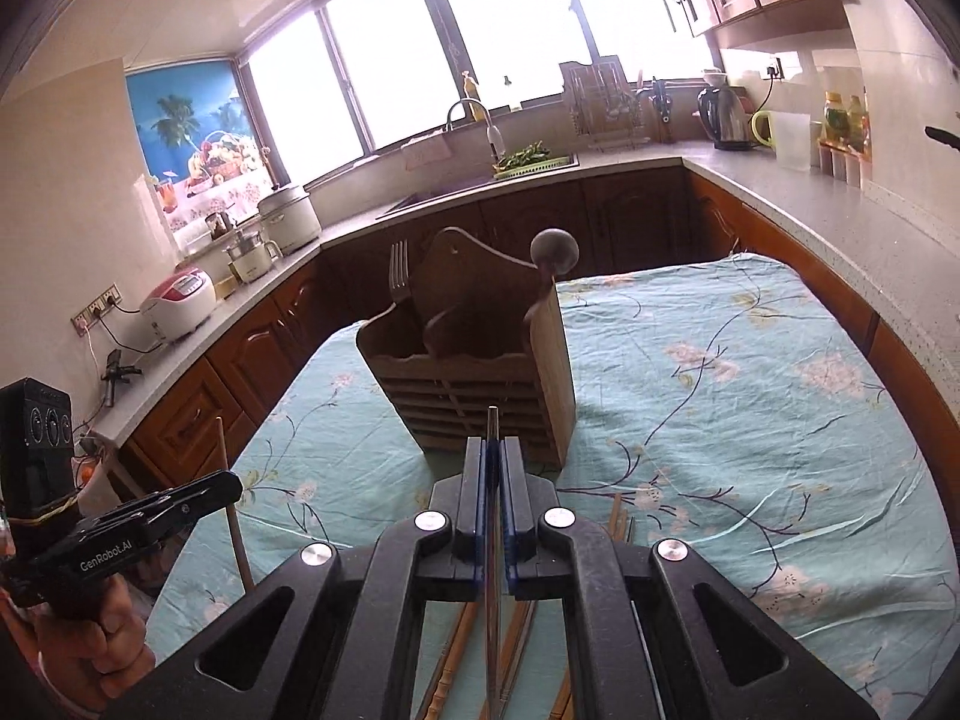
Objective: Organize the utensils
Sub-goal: 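Grasp the wooden chopstick with the left tool and lift it, then lower the chopstick into the caddy and open the left tool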
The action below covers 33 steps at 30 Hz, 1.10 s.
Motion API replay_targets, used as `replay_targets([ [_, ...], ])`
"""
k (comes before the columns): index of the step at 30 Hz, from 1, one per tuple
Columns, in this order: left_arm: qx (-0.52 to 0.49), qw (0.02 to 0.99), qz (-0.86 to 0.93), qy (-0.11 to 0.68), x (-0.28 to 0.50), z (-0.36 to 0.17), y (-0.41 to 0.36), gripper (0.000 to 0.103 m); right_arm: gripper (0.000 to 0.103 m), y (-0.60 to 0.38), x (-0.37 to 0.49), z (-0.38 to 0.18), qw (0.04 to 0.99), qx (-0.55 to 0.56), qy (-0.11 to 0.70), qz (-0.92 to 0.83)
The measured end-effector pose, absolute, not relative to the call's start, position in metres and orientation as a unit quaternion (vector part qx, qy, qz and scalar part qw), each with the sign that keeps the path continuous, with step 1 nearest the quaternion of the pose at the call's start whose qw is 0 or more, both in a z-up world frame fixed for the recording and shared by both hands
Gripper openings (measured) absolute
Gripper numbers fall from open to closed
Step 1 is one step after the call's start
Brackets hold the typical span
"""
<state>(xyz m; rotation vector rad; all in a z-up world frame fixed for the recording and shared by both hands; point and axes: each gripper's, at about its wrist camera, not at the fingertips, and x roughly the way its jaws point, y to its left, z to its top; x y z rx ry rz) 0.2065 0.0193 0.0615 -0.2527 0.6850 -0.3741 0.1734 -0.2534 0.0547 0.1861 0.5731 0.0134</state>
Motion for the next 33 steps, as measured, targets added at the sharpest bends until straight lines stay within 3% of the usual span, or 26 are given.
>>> replay_targets([
  [33, -0.123, 0.947, -0.179, 0.237, 0.213, 0.110, 0.030, 0.004, 0.004, -0.259, 0.172, 0.132, 0.981, 0.090, 0.174, 0.009],
])
